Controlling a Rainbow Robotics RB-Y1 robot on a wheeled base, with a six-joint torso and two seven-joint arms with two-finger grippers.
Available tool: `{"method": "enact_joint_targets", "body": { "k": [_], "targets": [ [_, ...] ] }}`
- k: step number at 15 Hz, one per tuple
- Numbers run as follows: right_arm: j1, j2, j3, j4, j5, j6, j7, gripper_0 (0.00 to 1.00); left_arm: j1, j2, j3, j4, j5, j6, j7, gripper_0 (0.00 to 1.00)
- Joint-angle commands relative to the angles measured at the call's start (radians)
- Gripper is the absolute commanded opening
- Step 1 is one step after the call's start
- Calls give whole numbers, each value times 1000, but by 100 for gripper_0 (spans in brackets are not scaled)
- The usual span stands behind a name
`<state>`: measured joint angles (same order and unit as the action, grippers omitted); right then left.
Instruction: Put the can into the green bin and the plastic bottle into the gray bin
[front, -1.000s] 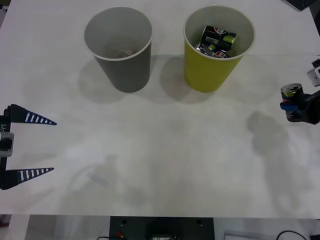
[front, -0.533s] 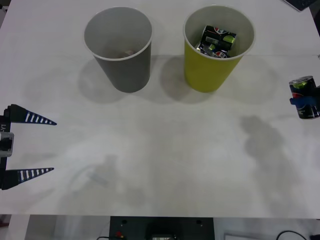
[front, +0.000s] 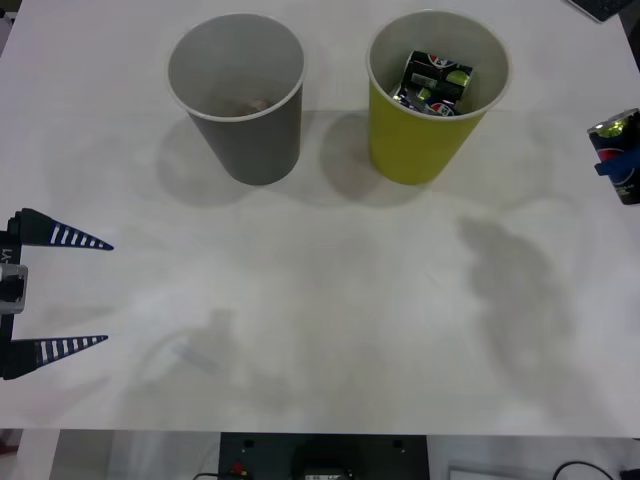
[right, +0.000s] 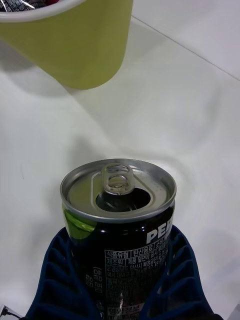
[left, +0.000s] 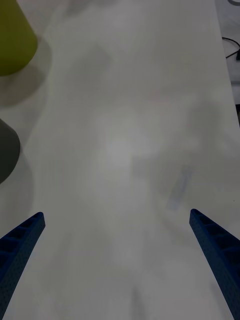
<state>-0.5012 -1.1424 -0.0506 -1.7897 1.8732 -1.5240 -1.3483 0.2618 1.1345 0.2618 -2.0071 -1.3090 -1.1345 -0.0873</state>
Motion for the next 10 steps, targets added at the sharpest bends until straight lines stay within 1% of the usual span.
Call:
{"method": "enact_joint_targets", "body": {
  "k": [1,5,6,8,9,10],
  "targets": [
    [-177,-14,104,62,-9,-47,0,0,0,0,0,0,0,0,0,100],
    [-415,-14,296,210,-34,-47,0,0,0,0,0,0,0,0,0,100],
    [-494,6,359,270,-39,-47,1,0,0,0,0,0,0,0,0,100],
    [-605,55,442,369,-25,-47,1,0,0,0,0,0,0,0,0,100],
    [-669,90,489,428,-8,-38,3,0,0,0,0,0,0,0,0,100],
    [-711,118,518,474,0,-32,3,0,0,0,0,0,0,0,0,100]
  ]
}}
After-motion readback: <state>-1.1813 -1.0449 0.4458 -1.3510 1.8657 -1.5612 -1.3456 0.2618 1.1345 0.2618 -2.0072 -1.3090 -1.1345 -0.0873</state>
